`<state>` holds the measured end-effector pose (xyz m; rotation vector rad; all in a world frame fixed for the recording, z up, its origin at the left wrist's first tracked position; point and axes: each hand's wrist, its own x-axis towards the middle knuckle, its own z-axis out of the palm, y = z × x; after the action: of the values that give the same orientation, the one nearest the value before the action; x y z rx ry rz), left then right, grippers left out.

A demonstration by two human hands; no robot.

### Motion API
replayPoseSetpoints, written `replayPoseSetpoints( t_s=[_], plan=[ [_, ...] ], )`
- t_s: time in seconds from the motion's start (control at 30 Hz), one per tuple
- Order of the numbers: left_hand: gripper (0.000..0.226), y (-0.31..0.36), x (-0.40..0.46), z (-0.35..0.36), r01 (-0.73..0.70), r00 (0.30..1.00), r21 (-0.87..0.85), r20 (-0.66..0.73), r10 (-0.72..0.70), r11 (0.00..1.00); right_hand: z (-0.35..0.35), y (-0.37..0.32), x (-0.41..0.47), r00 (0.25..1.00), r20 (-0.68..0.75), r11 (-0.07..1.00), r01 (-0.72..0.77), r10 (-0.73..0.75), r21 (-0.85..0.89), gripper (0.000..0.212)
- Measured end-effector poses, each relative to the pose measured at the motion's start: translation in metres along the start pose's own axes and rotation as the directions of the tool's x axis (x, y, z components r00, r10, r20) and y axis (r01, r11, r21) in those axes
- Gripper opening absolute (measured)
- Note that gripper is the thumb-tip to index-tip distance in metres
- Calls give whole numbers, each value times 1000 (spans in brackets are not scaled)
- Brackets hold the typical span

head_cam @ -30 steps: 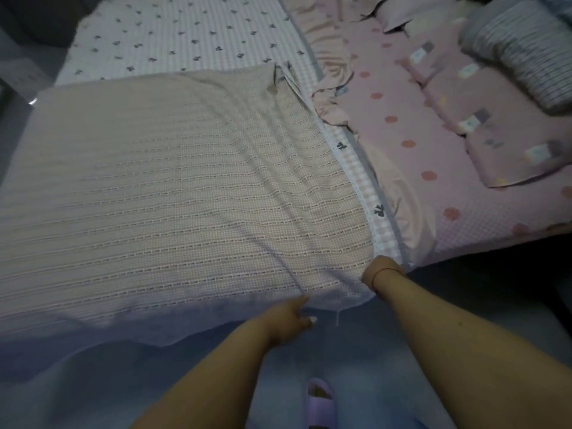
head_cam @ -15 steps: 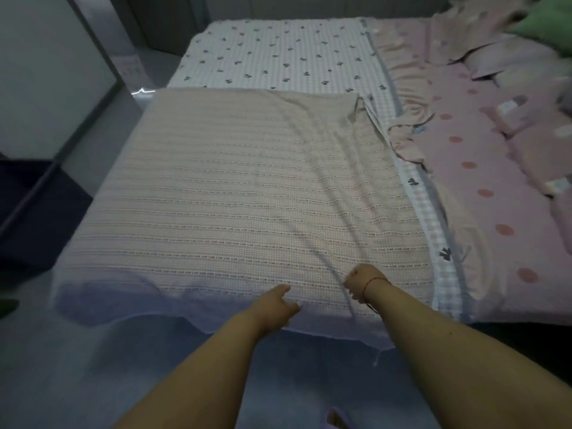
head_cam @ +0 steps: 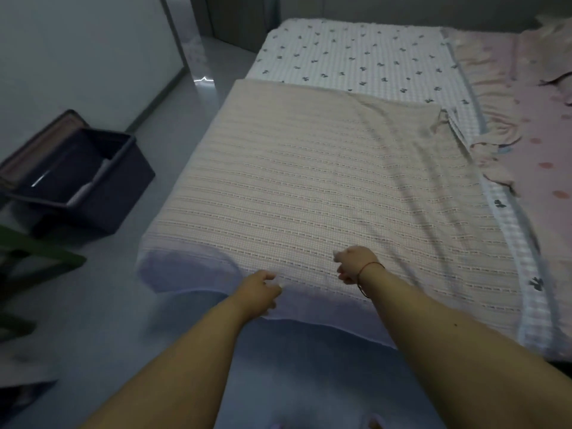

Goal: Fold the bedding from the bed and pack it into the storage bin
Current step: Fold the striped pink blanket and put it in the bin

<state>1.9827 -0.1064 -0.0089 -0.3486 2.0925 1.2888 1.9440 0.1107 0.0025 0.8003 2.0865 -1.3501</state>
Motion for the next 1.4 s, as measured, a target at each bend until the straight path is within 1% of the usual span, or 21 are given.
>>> replayPoseSetpoints(
  t_s=[0.07,0.1,0.17,0.23,0.27,0.4,0.47,0.53,0.57,0.63,0.7,0.77,0.87,0.9,1.0,1.1,1.2,1.27,1.3,1.37,1.4],
  plan=[
    [35,-19,-6,-36,-13,998,10,-67,13,1000,32,-15,-6,1000,30,1000,5,-6,13,34],
    [28,-30,-9,-57,-24,993,26,-113,26,999,50,-22,-8,999,48,1000,8,-9,15,32],
    [7,-51,-13,-95,-8,981,74,-194,22,997,84,-36,-11,997,68,999,29,-28,-18,24],
    [19,-70,-14,-127,30,967,93,-253,-6,995,111,-47,-10,997,73,995,43,-37,-93,15],
    [21,-81,-14,-147,54,960,88,-279,-27,995,129,-56,-9,996,84,991,46,-36,-125,15],
    [22,-111,-4,-200,97,937,37,-339,-79,995,173,-83,-2,992,125,987,23,-3,-161,23],
    [28,-119,3,-222,107,931,29,-353,-90,994,193,-98,7,991,134,981,25,1,-190,23],
    [39,-126,14,-247,114,925,13,-366,-101,993,217,-117,21,991,135,972,44,-12,-232,21],
    [42,-130,22,-261,118,924,9,-366,-107,993,230,-126,29,991,133,965,58,-24,-257,22],
    [40,-138,39,-290,145,919,-3,-370,-136,989,258,-147,46,990,136,960,70,-34,-273,26],
    [37,-147,59,-315,162,918,8,-368,-148,987,283,-164,61,989,148,970,58,-22,-238,24],
    [35,-154,79,-337,178,930,24,-332,-160,984,310,-180,73,989,146,977,20,12,-210,22],
    [25,-167,106,-359,206,942,29,-275,-190,978,346,-198,92,987,152,978,-16,49,-209,19],
    [26,-171,114,-364,211,945,35,-264,-195,977,356,-202,98,988,145,975,-20,54,-223,19],
    [33,-183,134,-369,208,951,32,-239,-195,978,379,-205,114,994,102,964,-3,31,-267,27],
    [16,-196,157,-370,187,967,62,-185,-173,980,400,-200,127,997,73,964,16,3,-265,31],
    [6,-214,183,-373,168,977,85,-150,-154,982,415,-201,133,1000,21,973,20,-16,-230,33],
    [23,-227,201,-372,182,973,62,-159,-170,981,423,-197,139,999,-28,981,33,-39,-192,30],
    [25,-230,209,-373,176,974,54,-157,-166,983,427,-196,142,997,-53,981,41,-52,-188,28],
    [8,-235,226,-370,133,984,52,-127,-125,990,435,-195,146,994,-81,984,64,-79,-165,26],
    [9,-237,232,-367,119,988,52,-108,-113,992,439,-193,148,993,-91,987,59,-74,-151,27]
  ],
)
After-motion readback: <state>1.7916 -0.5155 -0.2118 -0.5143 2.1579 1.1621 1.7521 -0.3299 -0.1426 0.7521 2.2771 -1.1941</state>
